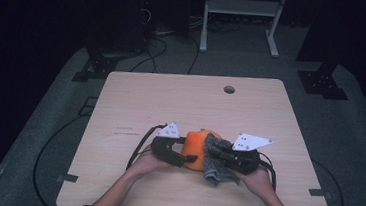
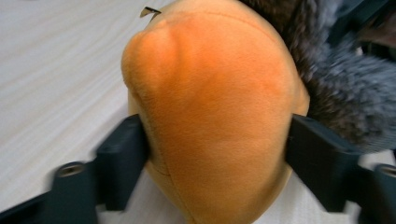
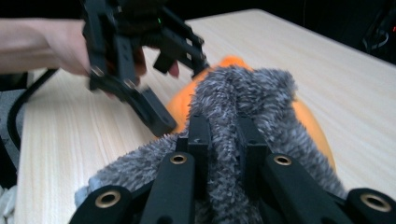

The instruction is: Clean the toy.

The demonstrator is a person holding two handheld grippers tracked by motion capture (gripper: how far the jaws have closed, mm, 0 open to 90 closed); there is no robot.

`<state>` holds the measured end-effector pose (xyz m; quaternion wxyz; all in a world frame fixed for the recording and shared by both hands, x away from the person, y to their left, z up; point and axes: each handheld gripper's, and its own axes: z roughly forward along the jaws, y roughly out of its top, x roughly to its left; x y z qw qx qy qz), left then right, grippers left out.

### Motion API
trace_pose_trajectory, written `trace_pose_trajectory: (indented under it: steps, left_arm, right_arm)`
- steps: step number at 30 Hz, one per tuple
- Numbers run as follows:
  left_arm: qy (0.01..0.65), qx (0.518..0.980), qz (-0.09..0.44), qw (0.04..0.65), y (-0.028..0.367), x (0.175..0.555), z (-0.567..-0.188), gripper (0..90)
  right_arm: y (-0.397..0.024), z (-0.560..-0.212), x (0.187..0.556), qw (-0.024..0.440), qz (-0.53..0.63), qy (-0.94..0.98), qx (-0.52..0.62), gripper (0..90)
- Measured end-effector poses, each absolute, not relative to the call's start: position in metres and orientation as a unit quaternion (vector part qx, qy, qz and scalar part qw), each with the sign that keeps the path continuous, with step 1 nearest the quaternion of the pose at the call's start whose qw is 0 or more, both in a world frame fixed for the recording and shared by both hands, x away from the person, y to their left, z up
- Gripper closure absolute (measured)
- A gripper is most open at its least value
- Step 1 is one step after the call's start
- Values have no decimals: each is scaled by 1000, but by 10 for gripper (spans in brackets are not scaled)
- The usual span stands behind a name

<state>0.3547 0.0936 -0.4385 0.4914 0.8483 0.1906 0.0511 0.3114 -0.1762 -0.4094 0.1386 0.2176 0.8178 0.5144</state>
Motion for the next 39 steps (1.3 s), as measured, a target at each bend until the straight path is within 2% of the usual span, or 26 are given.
trace_pose_trajectory:
  steps: [2,6,12,18,21,22,28,33,34,39]
  left_arm:
    - [173,851,70,491,91,350,-436,371]
    - [161,853,79,490,90,347,-432,416]
    - [158,852,76,493,87,347,-432,415]
    - [142,857,85,488,83,343,-429,413]
    - [148,854,72,493,85,345,-430,366]
    - [160,853,63,493,88,347,-432,309]
    - [164,850,71,495,86,348,-432,375]
    - [163,847,71,501,82,347,-431,386]
    - [165,848,72,499,81,347,-430,388]
    - [177,844,63,502,86,352,-432,396]
  right_arm:
    - [-174,-403,310,141,520,816,212,787]
    - [-178,-402,316,138,516,818,215,789]
    - [-198,-412,316,139,503,818,241,791]
    - [-185,-397,309,150,516,816,211,790]
    - [-184,-400,312,146,512,819,214,791]
    - [-188,-406,315,148,505,821,222,792]
    - [-199,-407,309,154,505,815,239,794]
    - [-182,-399,298,149,525,815,196,793]
    - [-173,-402,298,160,507,827,185,793]
    - [-185,-416,302,171,490,831,202,795]
